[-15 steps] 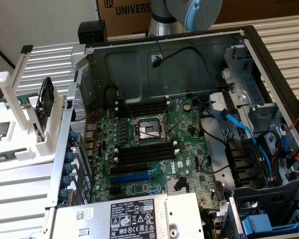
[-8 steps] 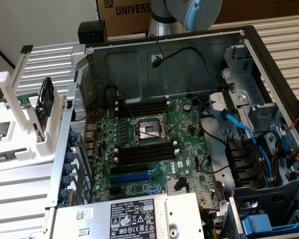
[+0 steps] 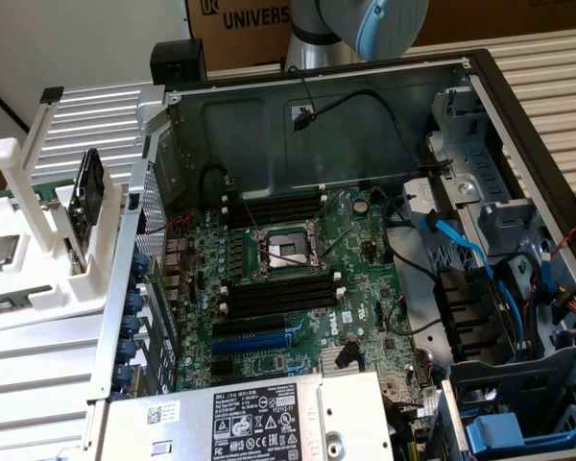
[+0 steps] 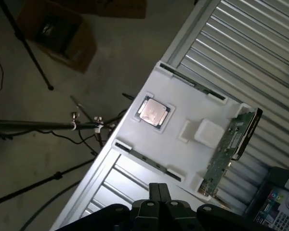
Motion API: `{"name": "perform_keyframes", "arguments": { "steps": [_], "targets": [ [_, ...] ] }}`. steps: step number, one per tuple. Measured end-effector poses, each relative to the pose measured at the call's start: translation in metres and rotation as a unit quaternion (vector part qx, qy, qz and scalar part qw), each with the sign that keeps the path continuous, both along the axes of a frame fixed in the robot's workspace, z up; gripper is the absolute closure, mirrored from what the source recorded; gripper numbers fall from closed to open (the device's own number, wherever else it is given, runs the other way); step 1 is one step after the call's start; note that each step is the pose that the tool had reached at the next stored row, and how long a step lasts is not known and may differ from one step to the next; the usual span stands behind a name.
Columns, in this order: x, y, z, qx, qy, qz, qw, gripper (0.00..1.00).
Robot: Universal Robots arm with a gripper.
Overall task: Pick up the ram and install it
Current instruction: 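Pick up the ram and move it above insertion slot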
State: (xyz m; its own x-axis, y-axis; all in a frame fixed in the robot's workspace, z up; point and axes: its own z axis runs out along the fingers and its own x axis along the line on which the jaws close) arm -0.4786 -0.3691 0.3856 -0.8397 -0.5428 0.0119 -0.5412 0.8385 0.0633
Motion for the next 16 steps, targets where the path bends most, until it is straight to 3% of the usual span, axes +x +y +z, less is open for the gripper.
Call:
{"name": "perform_keyframes", "arguments": {
  "steps": [2, 6, 11, 12, 16],
  "targets": [
    [0.0000, 0.0000, 0.0000, 0.0000, -0.0007, 0.017, 0.9998, 0.90],
    [0.0001, 0.0000, -0.0005, -0.0001, -0.0068, 0.054, 0.9985, 0.90],
    [0.0000, 0.0000, -0.0009, -0.0002, -0.0145, 0.100, 0.9949, 0.90],
    [0.0000, 0.0000, -0.0014, -0.0004, -0.0218, 0.136, 0.9905, 0.90],
    [0.0000, 0.0000, -0.0022, -0.0005, -0.0283, 0.172, 0.9848, 0.90]
  ]
}}
